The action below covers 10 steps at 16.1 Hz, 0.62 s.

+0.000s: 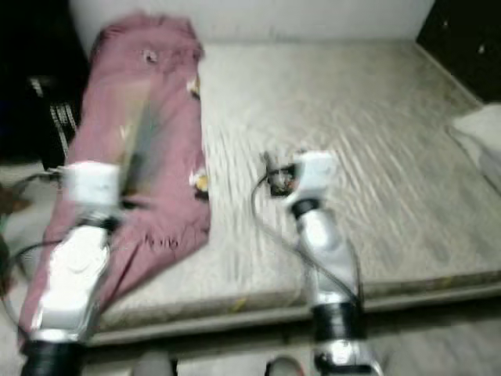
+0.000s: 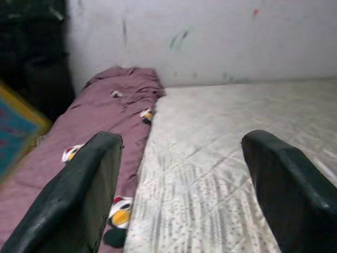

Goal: Clean up the room

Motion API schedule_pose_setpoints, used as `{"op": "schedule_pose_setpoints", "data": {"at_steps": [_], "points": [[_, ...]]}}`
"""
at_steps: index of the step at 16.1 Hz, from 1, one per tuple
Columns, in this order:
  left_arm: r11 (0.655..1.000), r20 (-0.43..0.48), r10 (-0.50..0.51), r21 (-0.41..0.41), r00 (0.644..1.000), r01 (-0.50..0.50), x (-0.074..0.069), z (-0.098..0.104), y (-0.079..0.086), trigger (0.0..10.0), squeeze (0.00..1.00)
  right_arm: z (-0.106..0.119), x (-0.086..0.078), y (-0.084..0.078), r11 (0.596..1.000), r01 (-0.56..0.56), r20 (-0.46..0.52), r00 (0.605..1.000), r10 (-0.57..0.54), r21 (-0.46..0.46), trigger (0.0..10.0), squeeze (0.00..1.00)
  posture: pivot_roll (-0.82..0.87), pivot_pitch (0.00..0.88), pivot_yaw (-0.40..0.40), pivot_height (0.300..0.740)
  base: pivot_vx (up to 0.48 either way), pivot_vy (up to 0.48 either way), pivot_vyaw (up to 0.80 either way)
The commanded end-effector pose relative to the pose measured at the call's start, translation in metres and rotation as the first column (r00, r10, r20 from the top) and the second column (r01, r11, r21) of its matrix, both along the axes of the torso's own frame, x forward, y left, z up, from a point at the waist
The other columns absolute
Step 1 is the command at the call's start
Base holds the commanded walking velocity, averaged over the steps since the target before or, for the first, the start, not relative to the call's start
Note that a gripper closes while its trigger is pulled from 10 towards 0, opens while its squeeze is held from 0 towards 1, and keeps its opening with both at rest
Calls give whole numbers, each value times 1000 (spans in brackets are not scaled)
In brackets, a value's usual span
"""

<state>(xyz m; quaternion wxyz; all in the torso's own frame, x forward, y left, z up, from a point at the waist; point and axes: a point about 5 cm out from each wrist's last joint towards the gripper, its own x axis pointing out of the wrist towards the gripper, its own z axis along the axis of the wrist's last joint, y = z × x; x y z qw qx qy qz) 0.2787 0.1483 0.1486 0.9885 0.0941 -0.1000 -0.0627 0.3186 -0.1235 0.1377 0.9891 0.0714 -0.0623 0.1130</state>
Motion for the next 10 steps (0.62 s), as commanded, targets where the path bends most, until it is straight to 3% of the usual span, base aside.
{"op": "schedule_pose_setpoints", "data": {"at_steps": [1,7,10], "points": [[998,32,67,14,997,-68,-2,5,17,10000,0,8,2,17,998,-56,28,998,56,6,10000,0,49,0,-8,740,0,0,0],[996,12,86,-3,996,-86,0,3,15,10000,0,4,1,14,999,-36,16,999,36,-35,10000,0,46,0,-12,740,0,0,0],[996,18,88,22,996,-88,1,2,14,10000,0,7,4,13,999,-27,30,999,29,-41,10000,0,46,0,-14,740,0,0,650]]}}
